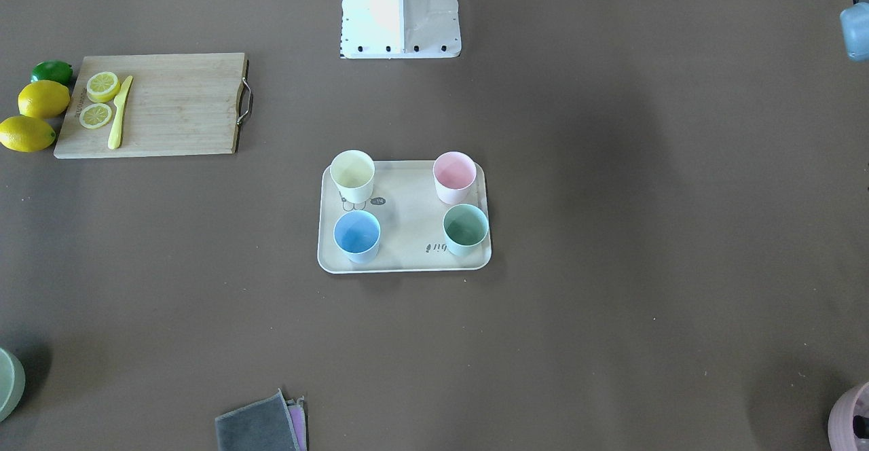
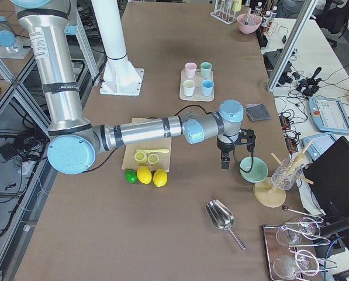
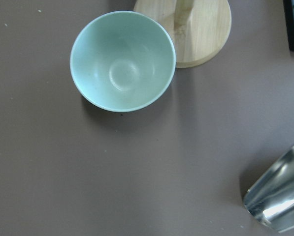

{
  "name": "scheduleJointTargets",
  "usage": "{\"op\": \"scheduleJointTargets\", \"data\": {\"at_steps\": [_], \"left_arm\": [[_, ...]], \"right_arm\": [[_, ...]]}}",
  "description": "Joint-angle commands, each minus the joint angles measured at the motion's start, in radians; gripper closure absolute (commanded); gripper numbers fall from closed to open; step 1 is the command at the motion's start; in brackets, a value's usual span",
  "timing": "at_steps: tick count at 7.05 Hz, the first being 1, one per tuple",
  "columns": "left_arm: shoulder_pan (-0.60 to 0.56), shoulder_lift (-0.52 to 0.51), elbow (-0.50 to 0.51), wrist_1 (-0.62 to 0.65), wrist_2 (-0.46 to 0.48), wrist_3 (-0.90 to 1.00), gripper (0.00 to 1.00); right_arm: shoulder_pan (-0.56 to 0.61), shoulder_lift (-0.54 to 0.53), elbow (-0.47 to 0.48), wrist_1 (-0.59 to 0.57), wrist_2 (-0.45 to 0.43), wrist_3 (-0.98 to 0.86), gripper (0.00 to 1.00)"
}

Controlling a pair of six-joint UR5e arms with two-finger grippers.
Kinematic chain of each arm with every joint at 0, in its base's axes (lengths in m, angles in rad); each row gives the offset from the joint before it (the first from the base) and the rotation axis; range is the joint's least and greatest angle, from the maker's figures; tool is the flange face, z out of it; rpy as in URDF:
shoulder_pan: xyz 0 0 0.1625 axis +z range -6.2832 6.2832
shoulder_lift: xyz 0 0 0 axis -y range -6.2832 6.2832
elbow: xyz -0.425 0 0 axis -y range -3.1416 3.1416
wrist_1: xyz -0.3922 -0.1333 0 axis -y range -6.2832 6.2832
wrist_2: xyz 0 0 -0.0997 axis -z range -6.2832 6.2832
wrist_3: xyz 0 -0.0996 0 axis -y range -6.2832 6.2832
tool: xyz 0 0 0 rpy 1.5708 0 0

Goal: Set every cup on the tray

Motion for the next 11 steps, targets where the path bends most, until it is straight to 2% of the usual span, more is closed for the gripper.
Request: {"op": "scheduleJointTargets", "data": {"at_steps": [1,3,5,11], "left_arm": [[-0.131,0.005,0.093,0.001,-0.127,0.091,0.02],[-0.162,0.027,0.082,0.038,-0.172,0.096,0.02],[-0.159,0.037,0.073,0.038,-0.172,0.090,0.02],[-0.156,0.036,0.071,0.038,-0.164,0.084,0.02]], "right_arm": [[0.085,-0.028,0.003,-0.115,0.018,-0.225,0.00],[0.093,-0.047,0.006,-0.139,0.022,-0.255,0.00],[0.097,-0.068,0.012,-0.139,0.065,-0.254,0.00],[0.100,-0.065,0.011,-0.136,0.053,-0.251,0.00]]}}
